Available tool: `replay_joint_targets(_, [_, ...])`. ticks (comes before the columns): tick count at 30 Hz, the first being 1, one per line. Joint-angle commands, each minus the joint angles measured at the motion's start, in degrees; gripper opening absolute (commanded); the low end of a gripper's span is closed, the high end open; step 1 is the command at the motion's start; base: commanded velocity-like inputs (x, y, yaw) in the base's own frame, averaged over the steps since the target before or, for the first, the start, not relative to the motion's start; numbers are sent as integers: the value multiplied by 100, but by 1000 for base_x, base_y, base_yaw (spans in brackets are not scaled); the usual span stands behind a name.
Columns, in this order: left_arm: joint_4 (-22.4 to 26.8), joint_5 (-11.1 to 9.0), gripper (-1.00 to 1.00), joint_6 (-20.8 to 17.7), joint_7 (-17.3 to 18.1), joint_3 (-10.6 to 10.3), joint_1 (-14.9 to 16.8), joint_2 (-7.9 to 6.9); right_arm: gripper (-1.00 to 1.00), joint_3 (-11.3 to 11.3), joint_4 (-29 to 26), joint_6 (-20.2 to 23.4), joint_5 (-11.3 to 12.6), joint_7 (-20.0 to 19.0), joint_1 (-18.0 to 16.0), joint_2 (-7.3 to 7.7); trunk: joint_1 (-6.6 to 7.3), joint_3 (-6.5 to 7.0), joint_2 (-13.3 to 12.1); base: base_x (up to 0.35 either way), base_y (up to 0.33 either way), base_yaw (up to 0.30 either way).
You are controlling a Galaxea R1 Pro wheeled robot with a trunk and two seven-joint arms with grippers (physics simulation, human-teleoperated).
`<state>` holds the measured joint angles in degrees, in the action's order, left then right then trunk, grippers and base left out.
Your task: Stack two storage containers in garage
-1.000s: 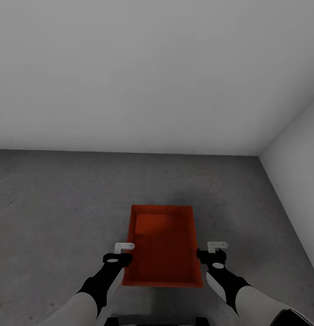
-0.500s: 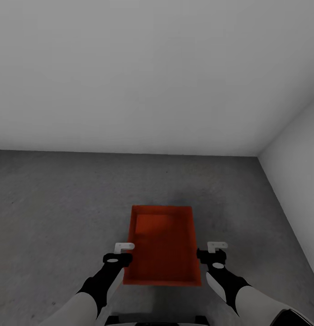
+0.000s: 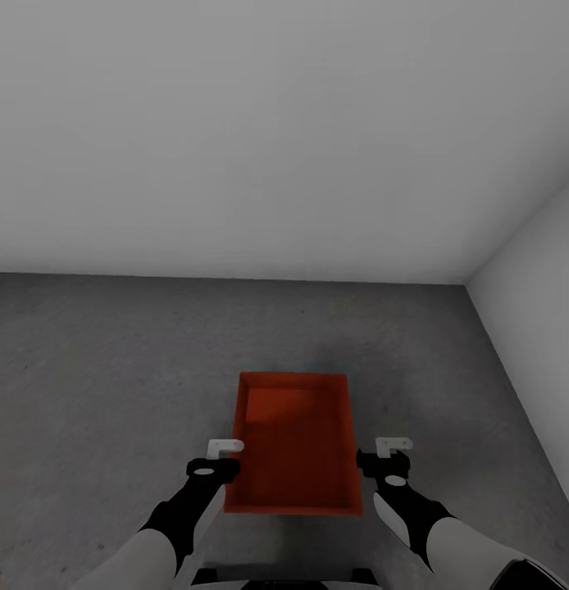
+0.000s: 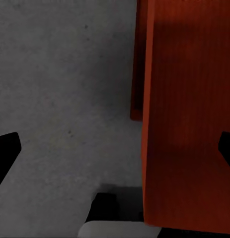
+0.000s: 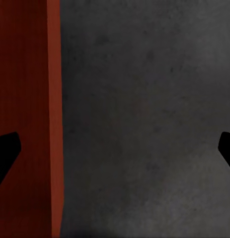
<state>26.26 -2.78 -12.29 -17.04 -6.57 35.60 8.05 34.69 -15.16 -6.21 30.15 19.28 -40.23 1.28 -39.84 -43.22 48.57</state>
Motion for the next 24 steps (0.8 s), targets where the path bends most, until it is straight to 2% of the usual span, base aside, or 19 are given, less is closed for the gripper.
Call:
replay_joint_targets(1, [10,-29,100,-37,-45,-46,0,-5,100,45,-4,-21,61,23,-2,5,22,15,-38,0,0,0])
replay_joint_targets(6, [10,-29,100,-37,-45,-46,1,-5,100,44,-4,-21,61,23,-2,9,132,104,-239,0,0,0])
replay_joint_targets(17, [62,-3,100,-40,-41,-60,5,-5,100,45,-4,-21,61,23,-2,6,132,104,-239,-6,0,0])
replay_joint_targets(24, [48,-11,100,-45,-20,-46,4,-5,100,47,-4,-21,61,23,-2,3,132,104,-239,-268,0,0])
